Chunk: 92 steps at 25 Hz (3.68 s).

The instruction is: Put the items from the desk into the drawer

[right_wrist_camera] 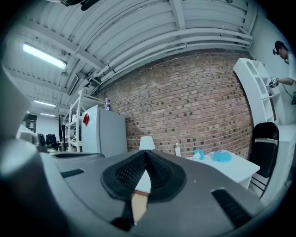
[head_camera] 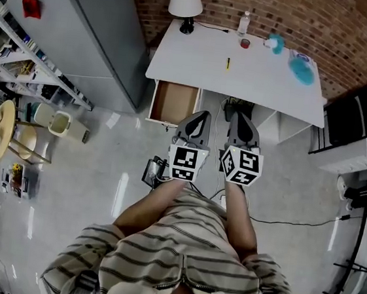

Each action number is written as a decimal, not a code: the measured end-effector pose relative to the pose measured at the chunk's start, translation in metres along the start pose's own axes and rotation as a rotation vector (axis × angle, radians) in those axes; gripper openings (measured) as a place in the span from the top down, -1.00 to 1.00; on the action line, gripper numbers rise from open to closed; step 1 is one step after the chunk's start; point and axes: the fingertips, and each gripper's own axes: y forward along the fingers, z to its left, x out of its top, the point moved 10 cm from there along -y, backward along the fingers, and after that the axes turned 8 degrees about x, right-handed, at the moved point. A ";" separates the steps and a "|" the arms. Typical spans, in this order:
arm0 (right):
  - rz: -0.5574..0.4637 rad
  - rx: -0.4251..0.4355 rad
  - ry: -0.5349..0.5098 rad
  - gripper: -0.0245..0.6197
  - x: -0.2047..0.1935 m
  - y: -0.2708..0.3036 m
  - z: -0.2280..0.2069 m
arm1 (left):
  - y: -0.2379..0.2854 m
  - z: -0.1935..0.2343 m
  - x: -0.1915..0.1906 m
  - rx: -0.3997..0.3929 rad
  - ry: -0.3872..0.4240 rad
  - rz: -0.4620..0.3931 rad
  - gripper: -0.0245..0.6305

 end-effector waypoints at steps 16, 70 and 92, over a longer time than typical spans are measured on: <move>-0.007 -0.068 0.030 0.89 0.008 0.145 -0.017 | 0.131 0.089 -0.015 -0.073 -0.033 0.042 0.90; 0.146 0.028 0.142 0.89 0.006 0.320 -0.186 | 0.352 0.076 -0.009 0.025 -0.043 0.116 0.90; 0.193 -0.019 0.136 0.89 -0.009 0.352 -0.181 | 0.379 0.097 -0.016 -0.037 -0.036 0.165 0.90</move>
